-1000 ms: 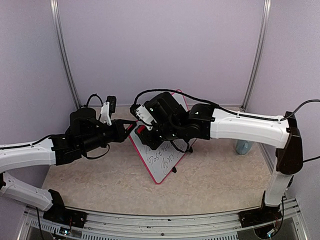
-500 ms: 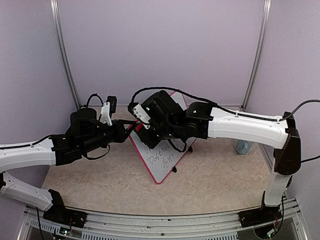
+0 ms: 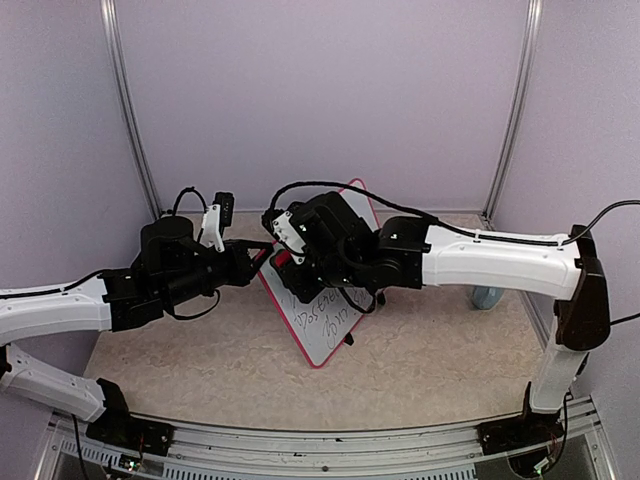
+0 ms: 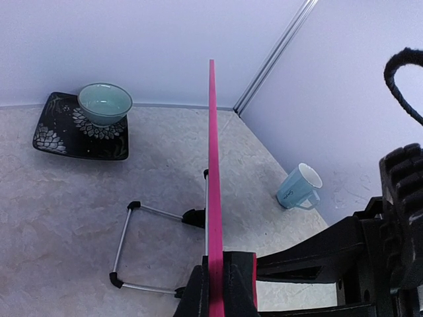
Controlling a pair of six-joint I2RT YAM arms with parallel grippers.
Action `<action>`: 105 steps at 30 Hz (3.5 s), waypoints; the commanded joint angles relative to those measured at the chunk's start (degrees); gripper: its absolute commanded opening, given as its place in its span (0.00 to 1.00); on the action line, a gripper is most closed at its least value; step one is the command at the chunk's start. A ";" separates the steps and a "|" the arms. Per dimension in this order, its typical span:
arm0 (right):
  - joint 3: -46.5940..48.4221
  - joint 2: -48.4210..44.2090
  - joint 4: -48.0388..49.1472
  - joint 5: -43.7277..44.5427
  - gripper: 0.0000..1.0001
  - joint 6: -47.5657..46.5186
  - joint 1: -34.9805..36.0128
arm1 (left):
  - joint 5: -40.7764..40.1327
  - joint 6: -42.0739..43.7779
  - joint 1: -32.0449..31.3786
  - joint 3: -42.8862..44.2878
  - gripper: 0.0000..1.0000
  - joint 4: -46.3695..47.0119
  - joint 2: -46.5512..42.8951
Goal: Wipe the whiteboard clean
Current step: Erase the whiteboard at the center of the board.
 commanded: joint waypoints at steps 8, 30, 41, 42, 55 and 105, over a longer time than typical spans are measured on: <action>-1.98 0.35 -0.89 -1.22 0.28 0.73 0.08 | 6.92 -0.11 -2.79 -0.31 0.00 -1.30 0.19; 5.19 3.90 -2.18 5.21 0.29 -2.32 -1.36 | 7.09 0.76 -3.21 0.04 0.00 -0.77 0.02; 0.06 -0.05 2.95 -5.35 0.30 -4.81 1.05 | 7.16 0.98 -3.20 0.13 0.00 -0.33 0.49; -0.27 -0.32 3.20 -5.93 0.30 -4.89 1.05 | 7.16 0.95 -3.22 0.13 0.00 -0.33 0.58; 2.88 3.28 -1.96 6.43 0.29 -0.49 -1.92 | 7.40 0.74 -3.23 0.05 0.00 0.06 0.54; 0.70 2.92 3.63 6.18 0.29 -1.64 -4.47 | 8.10 0.77 -3.23 -0.61 0.00 0.47 0.11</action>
